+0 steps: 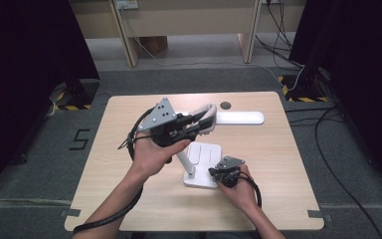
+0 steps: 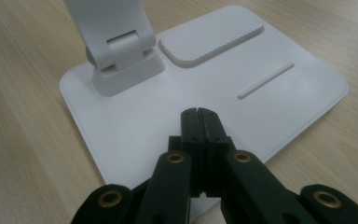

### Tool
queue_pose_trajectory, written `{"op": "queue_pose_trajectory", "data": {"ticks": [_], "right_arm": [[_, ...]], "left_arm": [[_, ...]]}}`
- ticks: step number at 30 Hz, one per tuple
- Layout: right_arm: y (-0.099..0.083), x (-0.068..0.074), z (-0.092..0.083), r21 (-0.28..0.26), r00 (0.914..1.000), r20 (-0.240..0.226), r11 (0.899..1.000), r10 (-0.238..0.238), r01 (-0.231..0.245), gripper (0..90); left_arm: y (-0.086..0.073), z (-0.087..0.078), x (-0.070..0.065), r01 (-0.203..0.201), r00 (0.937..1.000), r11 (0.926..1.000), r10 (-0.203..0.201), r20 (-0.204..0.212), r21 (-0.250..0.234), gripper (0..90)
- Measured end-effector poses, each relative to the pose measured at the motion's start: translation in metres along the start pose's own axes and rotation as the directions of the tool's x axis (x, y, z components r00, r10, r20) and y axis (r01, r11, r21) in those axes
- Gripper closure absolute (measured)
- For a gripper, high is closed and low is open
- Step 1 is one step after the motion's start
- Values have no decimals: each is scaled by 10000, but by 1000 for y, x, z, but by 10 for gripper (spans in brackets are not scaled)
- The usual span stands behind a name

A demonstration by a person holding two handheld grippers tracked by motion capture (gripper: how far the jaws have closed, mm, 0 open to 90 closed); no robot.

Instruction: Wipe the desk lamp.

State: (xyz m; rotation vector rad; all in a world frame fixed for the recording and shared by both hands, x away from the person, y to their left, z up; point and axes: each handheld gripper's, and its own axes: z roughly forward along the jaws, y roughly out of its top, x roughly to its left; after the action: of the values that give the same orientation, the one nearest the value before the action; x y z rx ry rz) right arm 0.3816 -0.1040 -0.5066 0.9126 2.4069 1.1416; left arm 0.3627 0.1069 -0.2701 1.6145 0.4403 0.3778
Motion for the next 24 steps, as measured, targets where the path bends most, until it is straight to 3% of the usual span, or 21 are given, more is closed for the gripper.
{"op": "queue_pose_trajectory", "data": {"ticks": [24], "right_arm": [[0, 0, 0, -6, 10000, 1, 10000, -34, 34, 900]], "left_arm": [[2, 5, -3, -10, 10000, 10000, 10, 52, 51, 768]]}}
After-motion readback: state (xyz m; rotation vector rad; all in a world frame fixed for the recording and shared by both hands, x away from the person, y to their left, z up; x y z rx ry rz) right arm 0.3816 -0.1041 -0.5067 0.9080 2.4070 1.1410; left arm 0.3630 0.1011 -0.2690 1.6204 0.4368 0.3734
